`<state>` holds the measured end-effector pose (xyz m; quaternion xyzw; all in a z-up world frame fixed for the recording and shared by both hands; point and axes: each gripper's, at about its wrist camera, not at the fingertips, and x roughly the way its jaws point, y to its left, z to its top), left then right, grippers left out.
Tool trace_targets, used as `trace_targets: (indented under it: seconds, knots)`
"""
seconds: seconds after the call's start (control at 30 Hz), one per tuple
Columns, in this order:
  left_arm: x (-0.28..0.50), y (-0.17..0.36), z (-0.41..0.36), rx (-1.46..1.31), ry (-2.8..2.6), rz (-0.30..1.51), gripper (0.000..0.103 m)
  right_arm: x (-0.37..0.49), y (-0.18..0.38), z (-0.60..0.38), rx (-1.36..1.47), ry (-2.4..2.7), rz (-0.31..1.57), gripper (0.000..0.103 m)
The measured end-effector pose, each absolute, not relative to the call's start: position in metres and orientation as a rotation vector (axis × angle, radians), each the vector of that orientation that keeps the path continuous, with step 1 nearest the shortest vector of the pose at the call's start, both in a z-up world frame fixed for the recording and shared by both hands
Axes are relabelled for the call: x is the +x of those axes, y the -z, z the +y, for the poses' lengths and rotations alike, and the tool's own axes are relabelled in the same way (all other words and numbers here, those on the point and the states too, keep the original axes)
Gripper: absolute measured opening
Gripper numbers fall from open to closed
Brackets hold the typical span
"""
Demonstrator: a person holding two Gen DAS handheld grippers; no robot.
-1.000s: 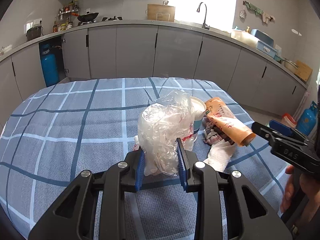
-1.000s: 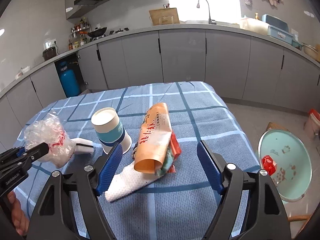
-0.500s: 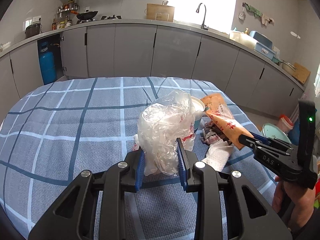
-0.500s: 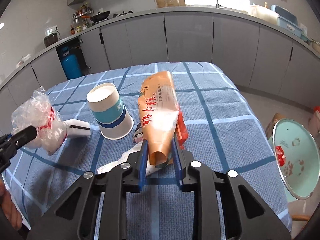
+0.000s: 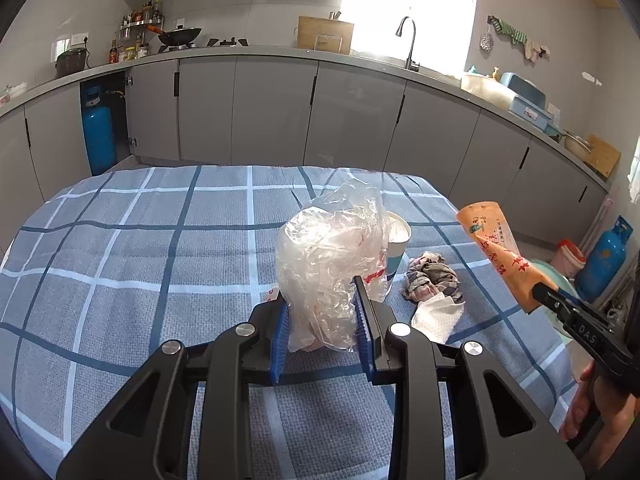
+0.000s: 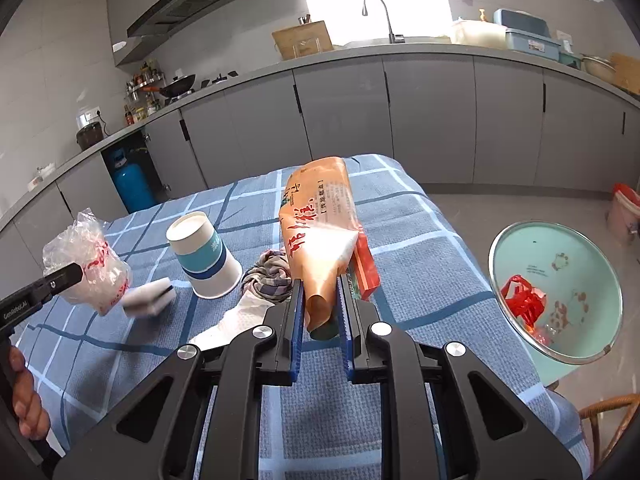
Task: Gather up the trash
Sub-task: 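Grasp the clear plastic bag with the left tool while the right grasps the orange wrapper, then carry the clear bag and orange wrapper over the green basin and release both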
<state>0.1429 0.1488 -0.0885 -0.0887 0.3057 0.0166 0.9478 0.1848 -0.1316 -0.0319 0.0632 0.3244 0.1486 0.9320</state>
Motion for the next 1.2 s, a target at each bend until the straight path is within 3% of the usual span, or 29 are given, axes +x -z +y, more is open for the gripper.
trace_targets:
  seconds: [0.3, 1.2]
  knots:
    - [0.139, 0.076, 0.15, -0.17, -0.053, 0.598, 0.029, 0.179, 0.03, -0.138, 0.142, -0.306, 0.644, 0.017]
    - [0.167, 0.064, 0.037, 0.03, 0.079, 0.624, 0.029, 0.151, 0.012, -0.197, 0.235, -0.238, 0.558, 0.017]
